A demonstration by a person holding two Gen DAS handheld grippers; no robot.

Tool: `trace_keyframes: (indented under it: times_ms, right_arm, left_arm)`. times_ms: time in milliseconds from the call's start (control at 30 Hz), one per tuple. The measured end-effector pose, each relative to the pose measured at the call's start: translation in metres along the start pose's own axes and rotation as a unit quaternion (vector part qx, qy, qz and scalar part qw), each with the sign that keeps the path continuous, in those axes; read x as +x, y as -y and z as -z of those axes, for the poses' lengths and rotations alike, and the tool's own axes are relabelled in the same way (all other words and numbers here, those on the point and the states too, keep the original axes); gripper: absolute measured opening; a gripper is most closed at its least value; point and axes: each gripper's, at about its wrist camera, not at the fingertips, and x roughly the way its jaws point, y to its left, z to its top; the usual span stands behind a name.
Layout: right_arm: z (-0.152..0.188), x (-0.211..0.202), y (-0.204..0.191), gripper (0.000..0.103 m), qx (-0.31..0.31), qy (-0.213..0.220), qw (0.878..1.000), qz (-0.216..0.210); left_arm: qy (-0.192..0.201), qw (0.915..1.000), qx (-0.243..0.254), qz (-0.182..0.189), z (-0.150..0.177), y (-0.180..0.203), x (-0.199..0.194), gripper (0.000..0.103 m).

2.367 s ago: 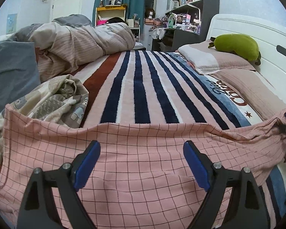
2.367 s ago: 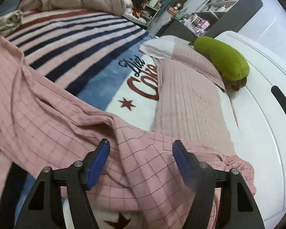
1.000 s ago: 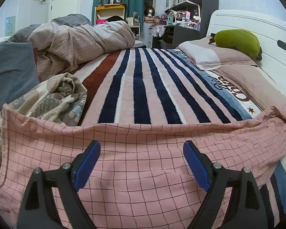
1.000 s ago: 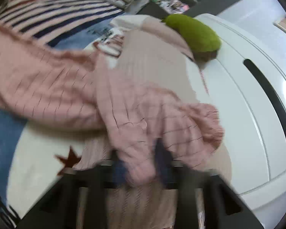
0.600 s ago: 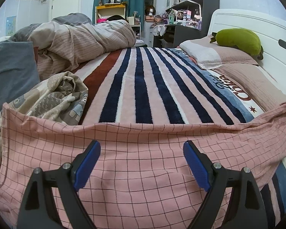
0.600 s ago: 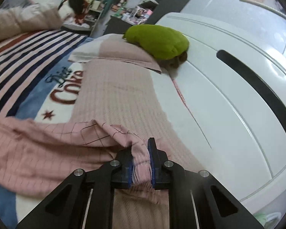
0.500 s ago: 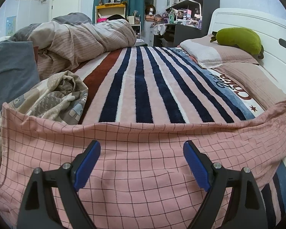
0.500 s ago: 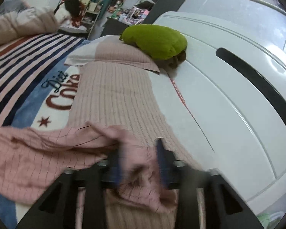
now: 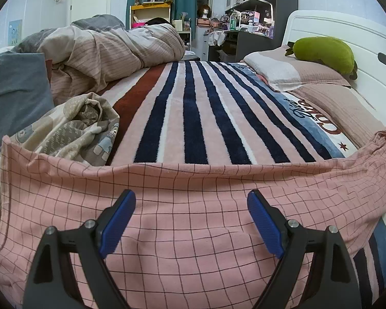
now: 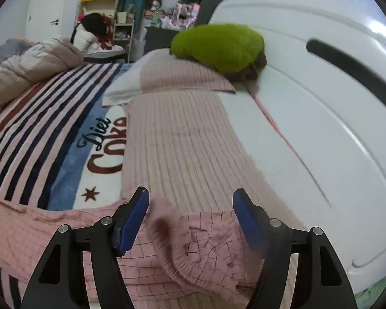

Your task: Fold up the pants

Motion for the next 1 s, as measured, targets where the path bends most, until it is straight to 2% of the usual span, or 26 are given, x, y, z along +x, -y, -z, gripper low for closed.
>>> trace_keyframes:
  times_ms: [67,100,133,167,200,233,267,333,367,433,500,533,633,700,767,900,967,1000]
  right_arm:
    - [0.001,-0.015,-0.007,0.064,-0.013,0.028,1.000,-0.004]
    - [0.003,-0.024,-0.010,0.064,-0.015,0.037,0.999,-0.021]
    - [0.007,-0.030,-0.015,0.058,-0.011,0.032,0.998,-0.052]
    - [0.009,-0.031,-0.018,0.050,-0.009,0.025,0.997,-0.076]
    - [0.016,-0.032,-0.025,0.025,-0.009,0.007,0.994,-0.112]
    - [0.024,-0.032,-0.034,0.008,-0.016,-0.016,0.990,-0.138]
    - [0.030,-0.030,-0.041,0.007,-0.022,-0.029,0.987,-0.154]
    - [0.049,-0.023,-0.057,0.007,-0.040,-0.066,0.982,-0.171]
    - [0.058,-0.017,-0.063,0.007,-0.049,-0.080,0.982,-0.161]
    - [0.070,-0.007,-0.065,0.008,-0.065,-0.080,0.988,-0.116]
    - [0.075,0.002,-0.055,0.012,-0.075,-0.058,0.994,-0.052]
    - [0.074,0.004,-0.049,0.013,-0.074,-0.042,0.996,-0.036]
    - [0.066,0.009,-0.022,0.015,-0.046,0.013,0.999,-0.003]
    - [0.062,0.016,-0.013,0.017,-0.039,0.025,0.999,0.020]
    - [0.061,0.027,0.000,0.026,-0.024,0.020,0.999,0.041]
    - [0.059,0.043,0.018,0.027,0.018,0.001,0.999,0.038]
    - [0.057,0.043,0.014,0.038,0.013,0.000,0.999,0.038]
    - [0.058,0.041,0.012,0.050,0.011,0.004,1.000,0.027]
  left_arm:
    - [-0.001,1.0000,-0.002,0.001,0.000,-0.001,0.001,0.086]
    - [-0.001,1.0000,-0.003,0.001,0.000,-0.001,0.001,0.086]
    - [-0.001,1.0000,-0.004,0.001,0.000,-0.001,0.001,0.086]
    - [-0.001,1.0000,-0.004,0.001,0.000,-0.001,0.001,0.086]
    - [-0.001,1.0000,-0.003,0.001,0.000,-0.001,0.001,0.086]
    - [-0.001,1.0000,-0.003,0.001,0.000,-0.001,0.001,0.086]
    - [-0.001,1.0000,-0.002,0.001,0.000,-0.001,0.000,0.086]
    - [0.000,1.0000,-0.002,0.001,0.000,-0.001,0.000,0.086]
    - [0.000,1.0000,-0.002,0.001,0.000,-0.001,0.000,0.086]
    - [0.000,1.0000,-0.002,0.002,0.000,-0.001,-0.001,0.086]
    - [0.000,1.0000,-0.002,0.001,0.001,-0.001,-0.001,0.086]
    - [-0.001,1.0000,-0.001,0.001,0.001,-0.001,-0.001,0.086]
    - [0.000,1.0000,0.002,-0.001,0.000,0.000,-0.001,0.086]
    - [0.000,1.0000,0.004,-0.006,0.000,0.000,-0.001,0.086]
    - [0.001,0.9999,0.005,-0.011,0.000,-0.001,-0.002,0.086]
    - [0.008,0.9991,0.015,-0.037,-0.001,-0.003,-0.017,0.087]
    - [0.015,0.9988,0.000,-0.046,0.000,-0.010,-0.034,0.090]
    - [0.022,0.9988,-0.017,-0.041,0.003,-0.017,-0.045,0.096]
